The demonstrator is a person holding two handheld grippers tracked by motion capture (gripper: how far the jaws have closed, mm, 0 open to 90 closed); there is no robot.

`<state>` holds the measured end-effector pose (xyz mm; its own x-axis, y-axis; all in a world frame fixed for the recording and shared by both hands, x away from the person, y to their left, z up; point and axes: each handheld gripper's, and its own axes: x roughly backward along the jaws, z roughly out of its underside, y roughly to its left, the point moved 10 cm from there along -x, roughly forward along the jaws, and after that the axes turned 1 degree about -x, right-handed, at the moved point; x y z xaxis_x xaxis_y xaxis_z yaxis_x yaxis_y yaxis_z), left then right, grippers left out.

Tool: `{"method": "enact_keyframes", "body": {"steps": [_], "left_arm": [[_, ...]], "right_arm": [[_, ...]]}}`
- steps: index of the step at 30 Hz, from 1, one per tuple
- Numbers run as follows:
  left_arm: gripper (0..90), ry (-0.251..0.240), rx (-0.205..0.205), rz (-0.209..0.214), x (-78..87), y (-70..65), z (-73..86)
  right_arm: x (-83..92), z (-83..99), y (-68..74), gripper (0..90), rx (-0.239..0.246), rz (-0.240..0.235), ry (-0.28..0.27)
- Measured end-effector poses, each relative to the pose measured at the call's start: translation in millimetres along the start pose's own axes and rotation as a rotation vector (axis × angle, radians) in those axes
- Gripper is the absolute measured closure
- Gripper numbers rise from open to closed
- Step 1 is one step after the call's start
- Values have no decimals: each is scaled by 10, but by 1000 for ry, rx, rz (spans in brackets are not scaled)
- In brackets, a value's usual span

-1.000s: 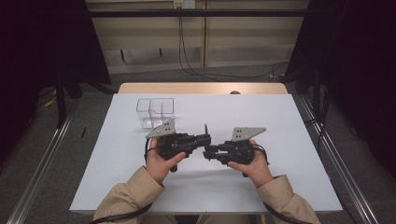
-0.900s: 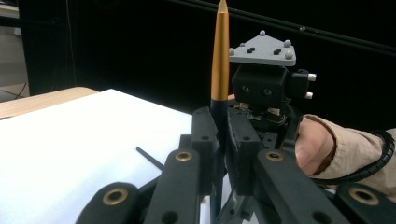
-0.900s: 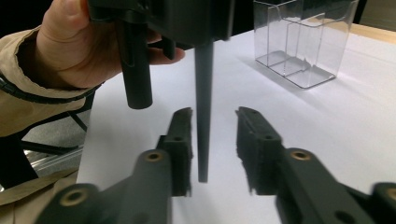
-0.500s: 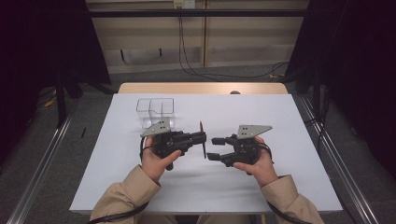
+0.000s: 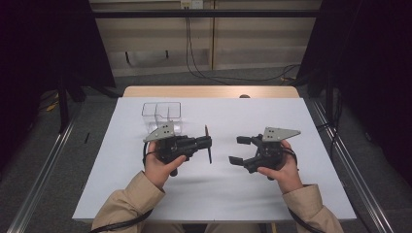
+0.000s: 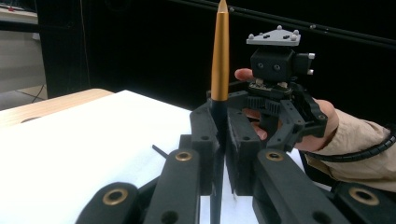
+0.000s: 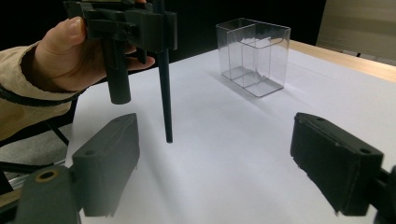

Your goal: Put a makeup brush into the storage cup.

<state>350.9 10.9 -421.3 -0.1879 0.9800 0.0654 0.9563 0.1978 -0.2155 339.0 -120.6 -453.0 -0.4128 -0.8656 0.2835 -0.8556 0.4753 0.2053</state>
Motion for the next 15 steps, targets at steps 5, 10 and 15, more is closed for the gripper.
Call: {"method": "enact_keyframes", "body": {"steps": [5, 10, 15], "left_arm": [[833, -2, -9, 0, 17, -11, -24], [833, -5, -12, 0, 32, -12, -33], [833, -5, -19, -2, 43, -11, -41]], "right_arm": [[84, 21, -38, 122, -6, 18, 5], [156, 47, -66, 107, -7, 37, 2], [229, 70, -94, 85, -14, 51, -7]]}}
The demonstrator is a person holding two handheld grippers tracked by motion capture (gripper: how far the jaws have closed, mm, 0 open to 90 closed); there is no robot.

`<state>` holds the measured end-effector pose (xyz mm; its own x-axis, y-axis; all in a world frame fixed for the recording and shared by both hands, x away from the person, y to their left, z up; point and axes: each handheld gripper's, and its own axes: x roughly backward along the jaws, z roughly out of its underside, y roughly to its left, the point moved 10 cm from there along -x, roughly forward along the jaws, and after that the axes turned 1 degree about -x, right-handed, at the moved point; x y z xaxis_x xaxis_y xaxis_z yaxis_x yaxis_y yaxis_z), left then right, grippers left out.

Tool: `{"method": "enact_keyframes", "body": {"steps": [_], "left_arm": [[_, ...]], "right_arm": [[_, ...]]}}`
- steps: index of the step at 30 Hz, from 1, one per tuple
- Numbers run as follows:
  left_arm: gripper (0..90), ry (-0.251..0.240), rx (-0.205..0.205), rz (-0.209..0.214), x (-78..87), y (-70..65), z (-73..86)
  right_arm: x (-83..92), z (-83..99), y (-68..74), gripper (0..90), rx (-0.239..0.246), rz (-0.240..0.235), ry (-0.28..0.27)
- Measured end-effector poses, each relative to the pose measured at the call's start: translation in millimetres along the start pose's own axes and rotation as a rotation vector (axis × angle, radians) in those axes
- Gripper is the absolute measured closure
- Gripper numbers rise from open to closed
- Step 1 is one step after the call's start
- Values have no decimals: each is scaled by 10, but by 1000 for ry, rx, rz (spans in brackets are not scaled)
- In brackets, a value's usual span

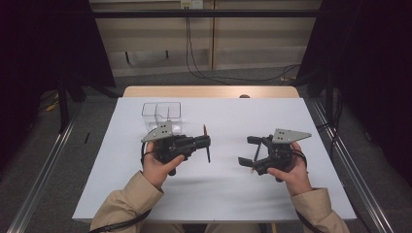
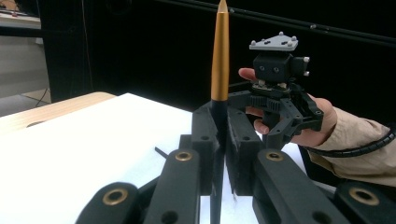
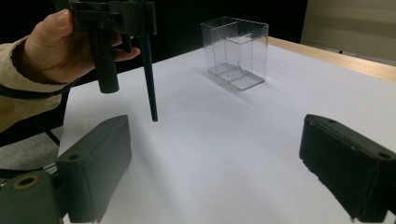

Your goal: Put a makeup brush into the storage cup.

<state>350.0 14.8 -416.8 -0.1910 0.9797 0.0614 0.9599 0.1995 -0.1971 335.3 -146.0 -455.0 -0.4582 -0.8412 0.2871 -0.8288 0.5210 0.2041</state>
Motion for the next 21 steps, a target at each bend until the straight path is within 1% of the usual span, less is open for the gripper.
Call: {"method": "enact_keyframes", "body": {"steps": [3, 6, 9, 12, 15, 18, 20, 21], "left_arm": [[832, -2, -1, -2, 4, 1, -8], [833, -1, -3, -4, 9, 3, -8], [833, 1, -7, -8, 19, 7, -11], [833, 4, -6, -6, 26, 5, -11], [833, 6, -5, -7, 21, 1, -4], [833, 7, -2, -7, 20, 6, 1], [833, 11, -3, -10, 23, 14, 8], [833, 11, -1, -12, 23, 18, 10]], "right_arm": [[53, 14, -24, 72, -4, 9, -6], [125, 29, -66, 60, -5, 28, -13], [200, 53, -83, 39, -6, 26, -18], [271, 70, -98, 38, -4, 24, -27], [327, 81, -124, 38, 5, 41, -27], [378, 93, -139, 38, 10, 47, -32], [410, 102, -150, 40, 5, 50, -33], [429, 108, -162, 40, 7, 58, -35]]}}
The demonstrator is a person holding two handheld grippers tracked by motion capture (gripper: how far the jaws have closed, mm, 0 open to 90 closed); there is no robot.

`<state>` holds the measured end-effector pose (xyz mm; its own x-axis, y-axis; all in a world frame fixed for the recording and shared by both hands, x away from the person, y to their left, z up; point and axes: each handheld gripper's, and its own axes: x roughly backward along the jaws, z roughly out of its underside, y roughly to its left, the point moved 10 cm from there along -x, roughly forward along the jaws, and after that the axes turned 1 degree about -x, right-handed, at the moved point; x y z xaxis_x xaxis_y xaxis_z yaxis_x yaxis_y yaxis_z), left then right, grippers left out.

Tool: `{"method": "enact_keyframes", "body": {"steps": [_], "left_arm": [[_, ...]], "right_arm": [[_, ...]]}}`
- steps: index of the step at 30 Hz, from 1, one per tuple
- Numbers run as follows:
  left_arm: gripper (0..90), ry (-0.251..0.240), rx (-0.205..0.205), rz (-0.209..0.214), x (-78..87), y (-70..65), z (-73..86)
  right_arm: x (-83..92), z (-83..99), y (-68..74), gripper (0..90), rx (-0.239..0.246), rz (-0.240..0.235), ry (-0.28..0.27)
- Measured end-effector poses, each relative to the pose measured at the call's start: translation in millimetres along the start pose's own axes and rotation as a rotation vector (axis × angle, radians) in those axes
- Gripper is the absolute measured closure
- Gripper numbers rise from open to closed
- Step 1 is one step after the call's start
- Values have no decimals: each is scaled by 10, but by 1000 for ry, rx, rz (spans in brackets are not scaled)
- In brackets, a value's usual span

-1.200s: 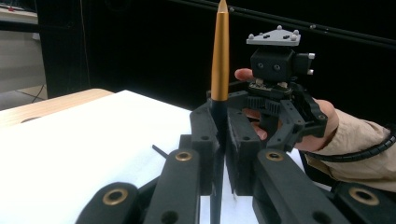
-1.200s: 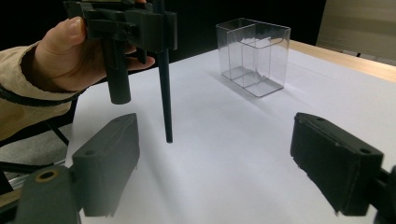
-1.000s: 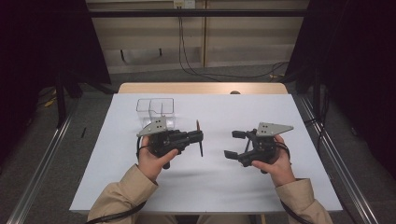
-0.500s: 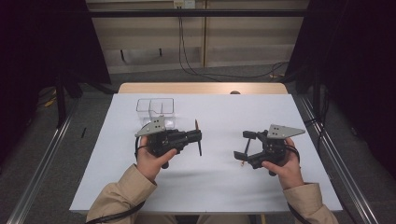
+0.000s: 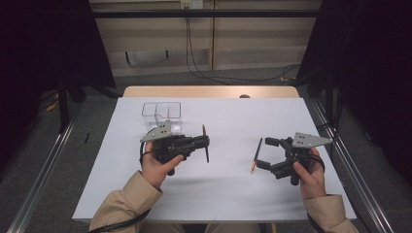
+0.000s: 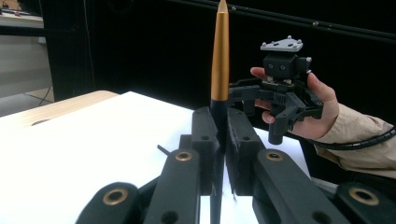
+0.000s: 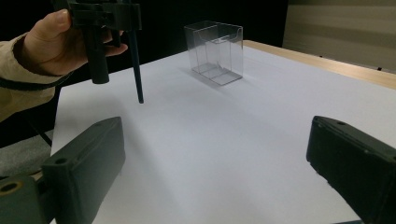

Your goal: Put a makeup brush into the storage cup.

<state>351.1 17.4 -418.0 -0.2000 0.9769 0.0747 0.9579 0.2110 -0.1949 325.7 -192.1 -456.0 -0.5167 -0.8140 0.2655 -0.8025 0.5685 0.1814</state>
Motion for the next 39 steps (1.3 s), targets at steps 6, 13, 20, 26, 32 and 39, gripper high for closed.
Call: {"method": "enact_keyframes", "body": {"steps": [6, 13, 20, 26, 32, 39], "left_arm": [[833, -3, 3, -4, 11, 22, 0], [833, -6, 5, -8, 34, 36, -12], [833, -14, 2, -15, 59, 54, -38], [833, -12, 5, -23, 82, 79, -42], [833, -12, 1, -37, 111, 112, -64], [833, -20, 5, -57, 159, 169, -130]], "right_arm": [[72, 45, -54, 38, 7, 24, 2], [177, 28, -111, 38, -9, 37, -30], [232, 10, -120, 38, -1, 40, -49], [257, 9, -123, 38, 2, 41, -54], [261, 6, -127, 38, 3, 38, -58], [240, 21, -119, 38, 6, 32, -51]]}}
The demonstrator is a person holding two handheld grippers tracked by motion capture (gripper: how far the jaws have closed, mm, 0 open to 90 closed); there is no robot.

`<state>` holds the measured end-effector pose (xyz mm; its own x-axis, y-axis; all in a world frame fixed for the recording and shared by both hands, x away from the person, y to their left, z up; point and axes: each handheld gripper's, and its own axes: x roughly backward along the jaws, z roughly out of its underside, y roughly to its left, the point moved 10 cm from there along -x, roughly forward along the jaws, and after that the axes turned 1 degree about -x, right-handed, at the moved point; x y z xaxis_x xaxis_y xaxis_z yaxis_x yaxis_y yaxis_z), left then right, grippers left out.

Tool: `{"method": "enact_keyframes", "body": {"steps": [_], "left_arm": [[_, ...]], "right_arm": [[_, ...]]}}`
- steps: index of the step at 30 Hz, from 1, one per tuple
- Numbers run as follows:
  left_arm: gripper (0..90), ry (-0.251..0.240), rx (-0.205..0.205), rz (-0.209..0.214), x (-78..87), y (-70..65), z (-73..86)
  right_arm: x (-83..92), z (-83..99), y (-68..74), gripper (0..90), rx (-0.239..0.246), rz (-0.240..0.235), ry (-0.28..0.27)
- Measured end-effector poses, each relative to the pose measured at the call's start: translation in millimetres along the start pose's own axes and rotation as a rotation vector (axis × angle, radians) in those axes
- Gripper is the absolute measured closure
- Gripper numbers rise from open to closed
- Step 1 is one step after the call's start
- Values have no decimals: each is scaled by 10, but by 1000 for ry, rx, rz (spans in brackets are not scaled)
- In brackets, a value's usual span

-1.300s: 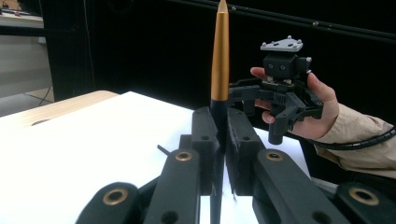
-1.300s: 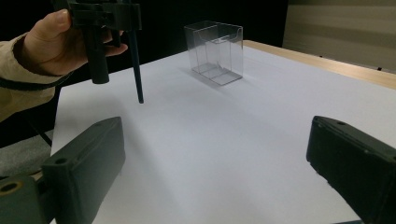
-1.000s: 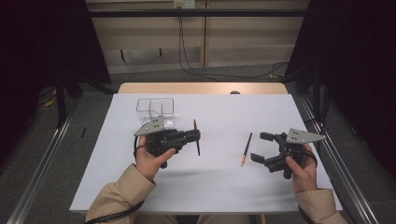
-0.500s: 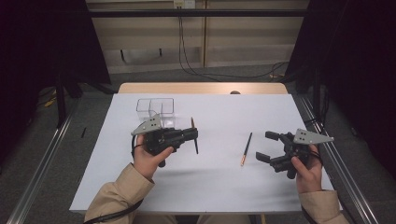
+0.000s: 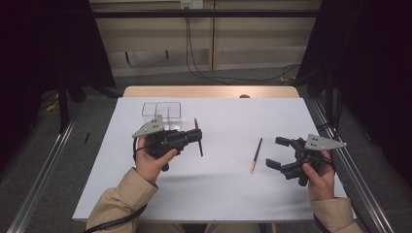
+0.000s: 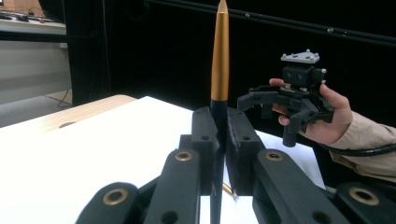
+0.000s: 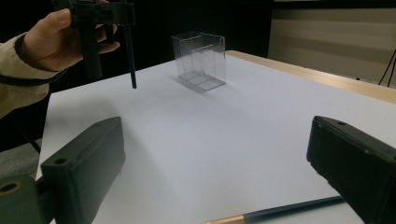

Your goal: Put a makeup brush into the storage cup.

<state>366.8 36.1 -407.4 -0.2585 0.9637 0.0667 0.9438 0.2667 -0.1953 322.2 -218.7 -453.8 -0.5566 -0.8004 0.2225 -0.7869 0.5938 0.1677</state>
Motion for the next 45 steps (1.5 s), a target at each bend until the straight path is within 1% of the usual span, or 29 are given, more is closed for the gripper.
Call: {"method": "enact_keyframes", "body": {"steps": [7, 9, 12, 24, 28, 36, 40, 45], "left_arm": [[833, -9, -3, -33, 52, 102, -85], [833, -13, -3, -35, 63, 126, -118], [833, -10, 3, -48, 71, 178, -148], [832, 4, -19, -102, 87, 361, -301], [833, 13, -30, -129, 96, 441, -351], [833, 14, -27, -159, 141, 580, -435], [833, 16, -32, -184, 176, 657, -471], [833, 10, -31, -204, 203, 722, -504]], "right_arm": [[-17, 7, 6, 38, 0, -3, 4], [-24, 11, 13, 38, -1, -7, 7], [-25, 10, 11, 38, 0, -6, 6], [-12, -3, 10, 38, -1, -7, -2], [-6, -6, 4, 38, -2, -4, -3], [-8, -1, 5, 38, 0, -5, 0], [-7, -4, 4, 38, 0, -3, 0], [-13, -1, 8, 38, 2, -5, 1]]}}
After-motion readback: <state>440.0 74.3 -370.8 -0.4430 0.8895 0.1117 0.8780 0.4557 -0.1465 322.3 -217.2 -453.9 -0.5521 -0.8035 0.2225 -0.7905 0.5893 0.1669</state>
